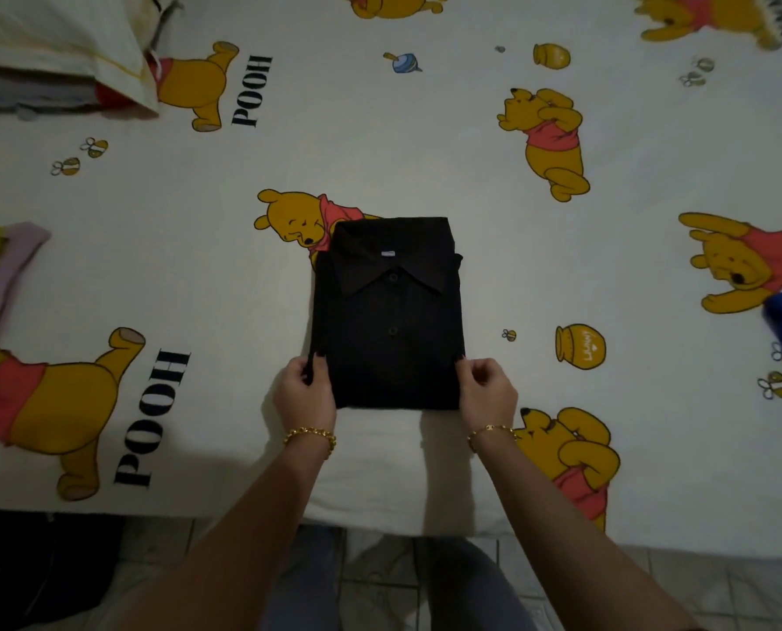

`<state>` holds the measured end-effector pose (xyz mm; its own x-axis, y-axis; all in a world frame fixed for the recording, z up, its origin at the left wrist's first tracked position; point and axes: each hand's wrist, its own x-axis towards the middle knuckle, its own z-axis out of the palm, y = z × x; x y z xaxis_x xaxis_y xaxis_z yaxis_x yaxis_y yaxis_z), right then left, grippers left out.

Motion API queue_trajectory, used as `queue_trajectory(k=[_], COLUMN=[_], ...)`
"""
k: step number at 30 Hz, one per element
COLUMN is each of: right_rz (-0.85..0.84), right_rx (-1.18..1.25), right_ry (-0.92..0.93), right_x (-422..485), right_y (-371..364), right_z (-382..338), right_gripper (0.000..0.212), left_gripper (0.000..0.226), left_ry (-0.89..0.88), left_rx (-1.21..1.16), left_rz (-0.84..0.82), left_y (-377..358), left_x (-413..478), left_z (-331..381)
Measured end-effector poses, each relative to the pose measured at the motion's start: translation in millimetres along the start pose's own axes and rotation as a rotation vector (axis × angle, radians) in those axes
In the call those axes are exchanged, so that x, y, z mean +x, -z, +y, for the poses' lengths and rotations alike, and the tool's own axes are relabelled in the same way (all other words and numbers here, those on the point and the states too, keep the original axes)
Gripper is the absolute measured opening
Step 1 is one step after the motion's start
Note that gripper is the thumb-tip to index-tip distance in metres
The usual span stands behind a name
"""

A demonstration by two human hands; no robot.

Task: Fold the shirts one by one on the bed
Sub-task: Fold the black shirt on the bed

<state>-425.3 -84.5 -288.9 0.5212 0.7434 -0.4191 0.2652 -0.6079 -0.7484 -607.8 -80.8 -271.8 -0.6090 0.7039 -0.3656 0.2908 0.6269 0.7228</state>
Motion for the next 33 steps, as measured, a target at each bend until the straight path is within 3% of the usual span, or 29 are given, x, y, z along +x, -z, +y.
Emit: queue_trajectory(k=[10,12,14,16,18,23,28,33], right_rz=[0.118,0.178,0.179,0.098,-0.013,-0.074,-0.027,0.128], right_rx=[-0.126,-0.216,-0.293,-0.438,-0.655,-0.869,-0.785,-0.602], right_ry=[0.110,0.202,0.351,0.537,0.656,0.626,0.626,0.456], right_x=[-14,-13,-12,-11,-6,13,33,55], right_y=[-2,-4,-10,-23,-40,-63,-66,-66], right_z=[15,11,1,-10,-8,18,3,-16], right_gripper=[0.014,0.009,0.027,0.045,0.062,0.075,0.073,0.064], left_gripper=[0.018,0.019,0.029,0.043,0.057,0.064,0.064,0.060], left_ry=[-0.006,-0.170,-0.420,-0.645,-0.733,-0.631,-0.628,-0.506], left_rx=[0.073,0.157,0.305,0.494,0.701,0.850,0.786,0.599], left_rz=[0.008,0.066,0.077,-0.024,-0.172,-0.283,-0.228,-0.063], left_y=[13,14,10,0,-15,-38,-42,-46], left_x=[-7,-4,0,4,11,29,50,71], left_z=[-19,-18,-13,-5,-4,-29,-24,-4])
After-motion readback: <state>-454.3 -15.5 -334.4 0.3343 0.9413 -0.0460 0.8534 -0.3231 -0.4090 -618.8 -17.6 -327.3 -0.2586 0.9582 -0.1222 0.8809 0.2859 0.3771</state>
